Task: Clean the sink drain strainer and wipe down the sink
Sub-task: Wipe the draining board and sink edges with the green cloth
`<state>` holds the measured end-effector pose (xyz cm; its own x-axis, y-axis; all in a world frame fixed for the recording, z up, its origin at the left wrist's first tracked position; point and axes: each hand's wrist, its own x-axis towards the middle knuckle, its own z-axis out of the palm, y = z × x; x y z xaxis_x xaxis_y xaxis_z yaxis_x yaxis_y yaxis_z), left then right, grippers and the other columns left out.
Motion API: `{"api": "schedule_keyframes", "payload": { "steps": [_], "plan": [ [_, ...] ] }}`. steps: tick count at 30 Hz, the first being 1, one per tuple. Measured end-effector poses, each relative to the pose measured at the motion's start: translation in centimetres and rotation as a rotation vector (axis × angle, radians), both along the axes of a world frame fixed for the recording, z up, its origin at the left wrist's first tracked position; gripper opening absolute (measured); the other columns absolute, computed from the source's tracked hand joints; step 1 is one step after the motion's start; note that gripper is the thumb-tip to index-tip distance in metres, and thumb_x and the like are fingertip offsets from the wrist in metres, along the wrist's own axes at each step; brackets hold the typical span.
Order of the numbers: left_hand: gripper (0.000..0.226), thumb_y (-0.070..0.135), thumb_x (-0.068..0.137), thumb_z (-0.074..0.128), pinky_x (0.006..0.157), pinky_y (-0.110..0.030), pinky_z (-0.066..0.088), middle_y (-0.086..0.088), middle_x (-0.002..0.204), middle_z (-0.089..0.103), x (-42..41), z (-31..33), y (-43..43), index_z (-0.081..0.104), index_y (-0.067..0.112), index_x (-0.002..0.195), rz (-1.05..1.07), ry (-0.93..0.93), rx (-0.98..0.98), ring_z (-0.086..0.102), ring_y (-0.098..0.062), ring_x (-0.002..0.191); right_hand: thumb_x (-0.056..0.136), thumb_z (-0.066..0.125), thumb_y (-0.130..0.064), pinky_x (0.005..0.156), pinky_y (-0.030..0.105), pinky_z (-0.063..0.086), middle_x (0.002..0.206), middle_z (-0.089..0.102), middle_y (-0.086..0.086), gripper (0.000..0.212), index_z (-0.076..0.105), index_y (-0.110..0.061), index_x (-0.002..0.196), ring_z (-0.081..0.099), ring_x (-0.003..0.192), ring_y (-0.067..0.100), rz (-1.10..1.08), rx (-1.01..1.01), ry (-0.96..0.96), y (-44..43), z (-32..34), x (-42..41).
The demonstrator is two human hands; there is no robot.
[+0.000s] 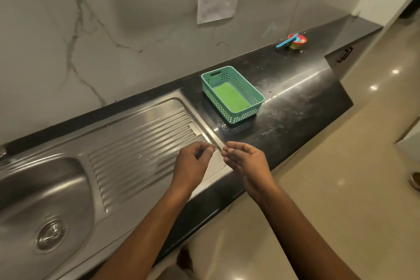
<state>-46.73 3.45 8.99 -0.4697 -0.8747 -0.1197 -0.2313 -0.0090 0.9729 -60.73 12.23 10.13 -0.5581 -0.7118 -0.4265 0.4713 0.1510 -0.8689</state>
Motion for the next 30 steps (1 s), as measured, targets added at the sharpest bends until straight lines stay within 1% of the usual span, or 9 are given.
{"api": "schedule_keyframes", "payload": {
  "steps": [3,6,11,15,21,24,26,28,30],
  "plan": [
    [0.011,0.023,0.098,0.070,0.095,-0.051,0.062,0.006,0.093,0.081,-2.4,-0.3,-1.4,0.081,0.024,0.098,-0.011,-0.002,0.005,0.077,-0.011,0.094,0.098,0.066,0.001,0.090,0.033,0.062,0.110,0.077,0.021,0.014,0.073,-0.003,0.110,0.075,0.101,0.029,-0.025,-0.001,0.025,-1.6,0.3,-2.5],
    [0.011,0.024,0.098,0.070,0.094,-0.051,0.062,0.005,0.090,0.081,-4.3,-0.6,-3.1,0.081,0.023,0.098,-0.014,-0.011,0.016,0.077,-0.013,0.092,0.099,0.066,0.001,0.088,0.032,0.062,0.104,0.078,0.016,0.013,0.074,-0.006,0.106,0.075,0.096,0.024,-0.033,0.013,0.082,-3.5,0.9,-4.9],
    [0.012,0.021,0.099,0.070,0.090,-0.051,0.063,0.001,0.092,0.081,-6.6,-0.5,-5.3,0.082,0.022,0.098,0.007,-0.039,0.008,0.077,-0.018,0.091,0.096,0.067,0.001,0.091,0.034,0.063,0.110,0.076,0.014,0.017,0.073,-0.005,0.112,0.074,0.100,0.024,0.019,0.046,0.252,-7.0,1.1,-9.2],
    [0.013,0.022,0.099,0.069,0.094,-0.050,0.062,0.002,0.097,0.081,-7.5,-0.6,-6.3,0.082,0.020,0.103,0.054,-0.077,0.028,0.076,-0.017,0.095,0.095,0.070,0.000,0.086,0.029,0.062,0.110,0.076,0.008,0.020,0.073,-0.005,0.113,0.074,0.105,0.025,0.083,0.086,0.356,-10.4,0.2,-13.1],
    [0.013,0.025,0.099,0.070,0.095,-0.052,0.061,0.003,0.099,0.081,-9.7,-0.9,-6.9,0.082,0.021,0.103,0.186,-0.110,0.021,0.076,-0.019,0.098,0.094,0.069,-0.002,0.096,0.036,0.060,0.108,0.073,0.003,0.022,0.073,-0.009,0.115,0.070,0.105,0.019,0.214,0.124,0.499,-16.8,-0.8,-18.8],
    [0.012,0.025,0.099,0.071,0.096,-0.052,0.061,0.002,0.097,0.081,-11.1,-0.8,-6.8,0.082,0.020,0.102,0.269,-0.090,0.037,0.076,-0.019,0.096,0.090,0.069,-0.007,0.101,0.041,0.057,0.124,0.072,0.007,0.032,0.073,-0.012,0.122,0.068,0.114,0.023,0.331,0.210,0.700,-19.6,-1.9,-21.1],
    [0.013,0.025,0.099,0.071,0.095,-0.052,0.061,0.001,0.097,0.081,-12.0,-1.0,-6.5,0.081,0.019,0.103,0.297,-0.104,0.028,0.076,-0.018,0.096,0.090,0.067,-0.008,0.100,0.035,0.055,0.139,0.066,0.009,0.042,0.068,-0.011,0.132,0.066,0.117,0.023,0.442,0.263,0.818,-21.0,-2.6,-22.3],
    [0.014,0.025,0.100,0.070,0.096,-0.052,0.061,0.001,0.100,0.080,-12.5,-1.1,-6.4,0.081,0.019,0.105,0.322,-0.118,0.032,0.075,-0.018,0.098,0.091,0.065,-0.007,0.095,0.029,0.048,0.146,0.062,0.008,0.050,0.062,-0.010,0.141,0.064,0.121,0.024,0.564,0.310,0.910,-22.5,-3.1,-23.1],
    [0.015,0.026,0.100,0.069,0.097,-0.051,0.061,0.001,0.103,0.080,-12.5,-1.2,-6.2,0.080,0.019,0.107,0.346,-0.130,0.034,0.074,-0.018,0.101,0.091,0.065,-0.008,0.097,0.031,0.047,0.149,0.059,0.010,0.056,0.057,-0.008,0.146,0.060,0.130,0.027,0.671,0.366,0.982,-23.8,-3.7,-23.5]
  ]
}}
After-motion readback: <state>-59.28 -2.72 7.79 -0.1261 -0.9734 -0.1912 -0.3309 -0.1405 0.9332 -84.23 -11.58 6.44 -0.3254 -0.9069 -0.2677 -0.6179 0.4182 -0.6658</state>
